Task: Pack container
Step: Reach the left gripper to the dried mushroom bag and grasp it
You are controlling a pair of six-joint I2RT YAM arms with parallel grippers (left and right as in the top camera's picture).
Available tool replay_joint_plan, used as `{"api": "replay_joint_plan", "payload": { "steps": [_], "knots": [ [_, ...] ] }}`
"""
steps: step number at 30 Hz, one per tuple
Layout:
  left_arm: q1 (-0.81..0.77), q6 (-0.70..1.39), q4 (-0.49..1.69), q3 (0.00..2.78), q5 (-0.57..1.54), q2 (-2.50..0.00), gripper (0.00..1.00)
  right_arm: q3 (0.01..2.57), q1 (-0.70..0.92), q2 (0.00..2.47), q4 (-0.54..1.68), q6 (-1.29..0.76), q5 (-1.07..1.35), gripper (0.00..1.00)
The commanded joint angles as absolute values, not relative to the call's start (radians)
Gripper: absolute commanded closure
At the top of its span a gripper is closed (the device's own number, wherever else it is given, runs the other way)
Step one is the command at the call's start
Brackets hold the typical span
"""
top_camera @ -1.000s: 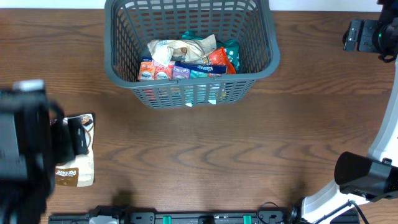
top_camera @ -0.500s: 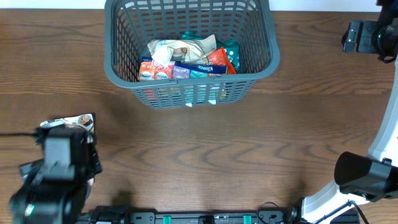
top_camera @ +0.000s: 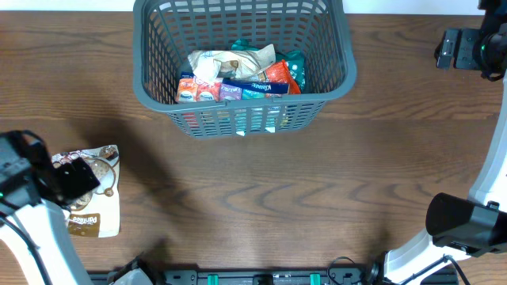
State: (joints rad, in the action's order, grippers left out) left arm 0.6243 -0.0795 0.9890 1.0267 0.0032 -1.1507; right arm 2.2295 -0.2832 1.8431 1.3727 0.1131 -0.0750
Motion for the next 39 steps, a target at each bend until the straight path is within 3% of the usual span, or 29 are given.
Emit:
{"api": "replay_joint_plan", "payload": {
  "steps": [1, 11, 23, 35, 37, 39],
  "knots": [
    [0.657, -0.238, 0.935, 1.029, 0.131, -1.223, 0.01, 2.228, -0.287, 1.842, 1.377, 0.120, -0.070, 0.01],
    [0.657, -0.562, 0.817, 1.029, 0.131, -1.421, 0.01, 2.228, -0.287, 1.842, 1.373, 0.121, -0.071, 0.01],
    [0.657, -0.576, 0.691, 1.029, 0.129, -1.706, 0.01, 2.228, -0.286, 1.842, 1.381, 0.116, -0.070, 0.01],
    [0.655, -0.575, 0.620, 1.029, 0.120, -1.839, 0.01, 2.228, -0.287, 1.842, 1.384, 0.109, -0.071, 0.01],
    [0.655, -0.568, 0.625, 1.029, 0.120, -1.848, 0.08, 2.228, -0.287, 1.842, 1.385, 0.109, -0.071, 0.01],
    [0.655, -0.549, 0.627, 1.029, 0.121, -1.848, 0.21, 2.228, -0.287, 1.842, 1.384, 0.109, -0.071, 0.01]
  ]
}}
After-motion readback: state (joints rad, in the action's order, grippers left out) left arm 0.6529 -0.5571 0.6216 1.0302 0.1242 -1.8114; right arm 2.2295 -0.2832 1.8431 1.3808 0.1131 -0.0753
